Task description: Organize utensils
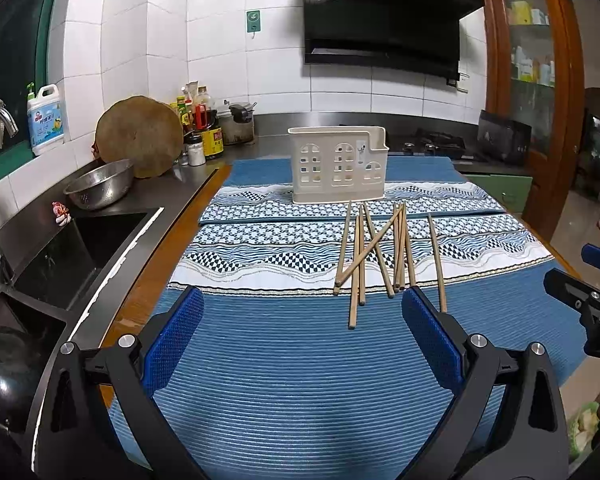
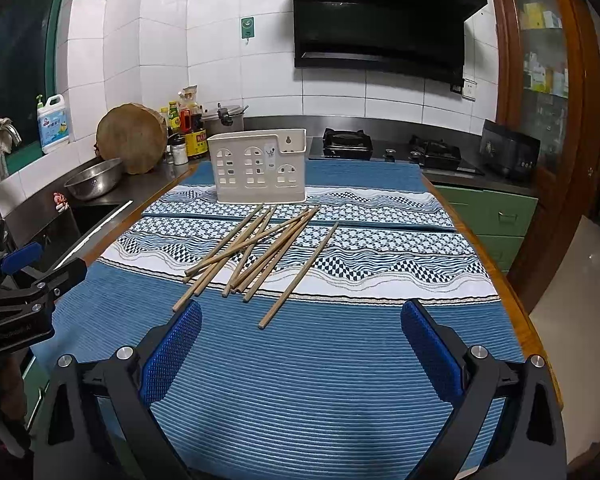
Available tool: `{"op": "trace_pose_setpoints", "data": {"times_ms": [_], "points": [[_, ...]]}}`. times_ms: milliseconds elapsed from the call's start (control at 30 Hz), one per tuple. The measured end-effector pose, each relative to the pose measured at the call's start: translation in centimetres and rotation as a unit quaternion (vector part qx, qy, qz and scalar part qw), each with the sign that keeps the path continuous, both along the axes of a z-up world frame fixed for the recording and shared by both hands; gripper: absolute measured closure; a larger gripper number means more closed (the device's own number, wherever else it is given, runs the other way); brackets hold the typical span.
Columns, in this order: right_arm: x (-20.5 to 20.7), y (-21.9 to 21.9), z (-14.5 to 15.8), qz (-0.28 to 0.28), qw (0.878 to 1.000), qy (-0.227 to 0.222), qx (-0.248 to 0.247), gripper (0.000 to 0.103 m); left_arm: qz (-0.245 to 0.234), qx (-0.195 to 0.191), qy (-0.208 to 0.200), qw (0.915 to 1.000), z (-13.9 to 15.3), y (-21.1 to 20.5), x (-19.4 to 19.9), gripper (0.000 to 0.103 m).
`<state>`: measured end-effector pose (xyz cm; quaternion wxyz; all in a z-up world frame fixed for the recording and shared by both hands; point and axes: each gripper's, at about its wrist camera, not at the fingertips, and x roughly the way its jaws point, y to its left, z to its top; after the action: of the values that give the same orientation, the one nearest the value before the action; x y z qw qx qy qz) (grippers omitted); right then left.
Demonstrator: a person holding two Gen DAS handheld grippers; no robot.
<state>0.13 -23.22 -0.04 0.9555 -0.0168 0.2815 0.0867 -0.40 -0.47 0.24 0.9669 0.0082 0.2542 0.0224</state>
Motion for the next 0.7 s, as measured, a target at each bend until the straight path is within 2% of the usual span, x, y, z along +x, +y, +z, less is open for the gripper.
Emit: {"op": "trace_pose_setpoints", "data": {"times_ms": [700], "points": [[0.22, 0.04, -0.49, 0.002, 1.0, 0.004, 0.0, 0.006, 0.006, 0.008, -0.006, 0.9999, 0.02, 0.16, 0.04, 0.005]]}}
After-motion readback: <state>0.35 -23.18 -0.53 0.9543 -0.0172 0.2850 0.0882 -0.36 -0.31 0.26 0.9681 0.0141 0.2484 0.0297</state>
